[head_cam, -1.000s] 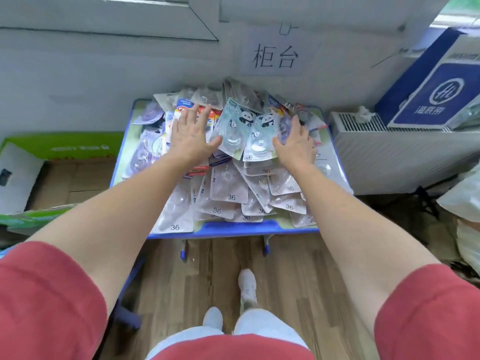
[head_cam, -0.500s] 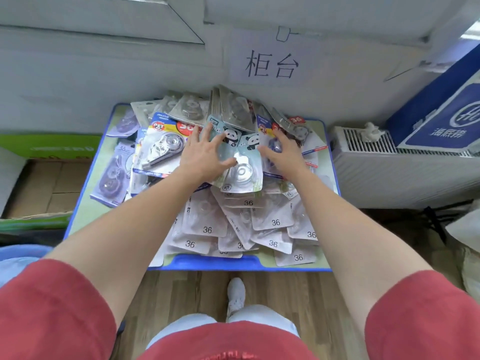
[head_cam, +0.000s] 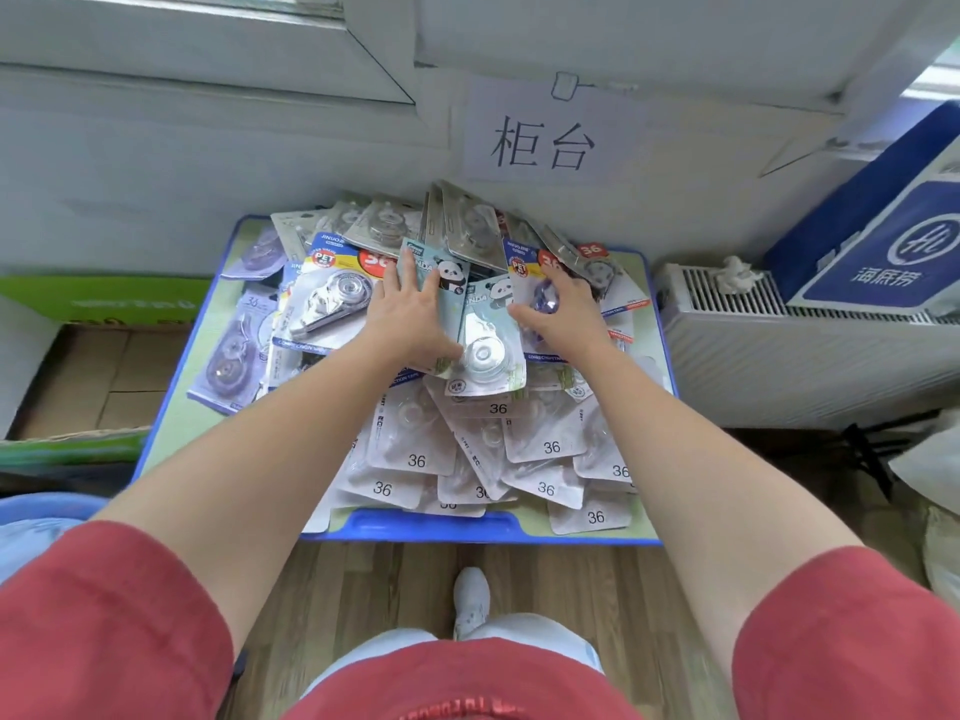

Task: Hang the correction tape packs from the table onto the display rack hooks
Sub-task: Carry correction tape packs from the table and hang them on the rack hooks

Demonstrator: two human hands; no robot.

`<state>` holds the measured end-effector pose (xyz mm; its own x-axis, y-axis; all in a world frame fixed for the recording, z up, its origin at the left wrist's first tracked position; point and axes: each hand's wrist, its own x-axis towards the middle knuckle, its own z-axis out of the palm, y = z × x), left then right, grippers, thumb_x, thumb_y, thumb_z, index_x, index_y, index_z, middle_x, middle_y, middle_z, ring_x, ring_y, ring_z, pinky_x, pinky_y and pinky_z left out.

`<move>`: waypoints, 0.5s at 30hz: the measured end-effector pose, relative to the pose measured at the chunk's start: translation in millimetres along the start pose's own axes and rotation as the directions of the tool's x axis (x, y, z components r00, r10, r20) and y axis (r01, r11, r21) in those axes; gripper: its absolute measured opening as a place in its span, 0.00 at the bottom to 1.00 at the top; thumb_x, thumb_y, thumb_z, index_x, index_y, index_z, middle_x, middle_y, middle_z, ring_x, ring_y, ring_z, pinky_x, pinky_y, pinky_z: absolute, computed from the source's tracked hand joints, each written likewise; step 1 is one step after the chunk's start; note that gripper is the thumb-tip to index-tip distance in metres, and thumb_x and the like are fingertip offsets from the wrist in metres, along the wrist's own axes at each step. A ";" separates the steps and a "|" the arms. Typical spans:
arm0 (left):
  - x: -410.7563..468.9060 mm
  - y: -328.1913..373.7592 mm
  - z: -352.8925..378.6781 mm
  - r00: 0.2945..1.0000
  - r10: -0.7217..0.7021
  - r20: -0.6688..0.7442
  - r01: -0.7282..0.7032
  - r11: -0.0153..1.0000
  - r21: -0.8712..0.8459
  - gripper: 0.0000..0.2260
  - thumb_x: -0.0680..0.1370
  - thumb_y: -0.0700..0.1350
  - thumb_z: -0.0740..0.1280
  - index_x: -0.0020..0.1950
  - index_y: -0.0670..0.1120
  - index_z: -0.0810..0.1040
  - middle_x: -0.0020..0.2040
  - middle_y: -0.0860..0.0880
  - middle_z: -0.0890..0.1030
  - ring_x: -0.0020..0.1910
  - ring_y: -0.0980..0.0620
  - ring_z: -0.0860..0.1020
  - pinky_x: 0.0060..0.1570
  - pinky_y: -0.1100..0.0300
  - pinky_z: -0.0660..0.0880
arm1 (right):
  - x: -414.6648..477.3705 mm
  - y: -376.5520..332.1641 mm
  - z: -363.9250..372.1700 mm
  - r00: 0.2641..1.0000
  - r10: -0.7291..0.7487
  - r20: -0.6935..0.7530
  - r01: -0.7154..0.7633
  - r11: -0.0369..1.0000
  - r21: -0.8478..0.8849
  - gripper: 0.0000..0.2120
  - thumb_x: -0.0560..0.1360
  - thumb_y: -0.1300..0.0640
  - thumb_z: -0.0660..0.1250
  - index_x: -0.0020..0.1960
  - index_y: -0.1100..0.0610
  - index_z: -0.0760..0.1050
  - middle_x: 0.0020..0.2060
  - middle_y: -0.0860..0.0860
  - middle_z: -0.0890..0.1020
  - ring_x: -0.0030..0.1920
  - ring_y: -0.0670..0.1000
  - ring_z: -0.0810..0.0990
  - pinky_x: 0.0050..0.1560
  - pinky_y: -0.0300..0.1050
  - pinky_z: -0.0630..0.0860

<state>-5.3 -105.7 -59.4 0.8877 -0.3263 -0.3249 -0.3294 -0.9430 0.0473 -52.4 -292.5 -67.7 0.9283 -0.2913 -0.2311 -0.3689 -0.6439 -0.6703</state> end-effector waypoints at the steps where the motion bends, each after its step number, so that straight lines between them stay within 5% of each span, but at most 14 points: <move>1: 0.8 1.1 0.6 1.000 -0.007 0.003 0.007 1.000 -0.004 0.49 0.72 0.65 0.67 0.79 0.47 0.41 0.77 0.39 0.36 0.77 0.37 0.41 0.75 0.47 0.45 | -1.3 0.2 0.0 1.000 0.000 -0.002 0.000 1.000 -0.009 0.37 0.73 0.44 0.70 0.77 0.50 0.57 0.71 0.56 0.63 0.69 0.59 0.67 0.69 0.54 0.66; 15: -0.8 0.0 10.0 0.978 -0.064 -0.201 0.018 0.975 -0.224 0.43 0.73 0.58 0.69 0.79 0.46 0.49 0.78 0.38 0.43 0.75 0.36 0.49 0.73 0.46 0.51 | -8.2 1.7 -1.1 0.999 0.008 -0.040 -0.009 0.999 -0.032 0.37 0.73 0.44 0.70 0.76 0.51 0.58 0.72 0.56 0.63 0.70 0.59 0.65 0.70 0.56 0.65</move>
<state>-9.2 -104.8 -68.5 0.9534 -0.2717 -0.1311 -0.2331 -0.9394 0.2514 -60.7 -291.9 -66.2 0.9228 -0.3244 -0.2077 -0.3785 -0.6635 -0.6454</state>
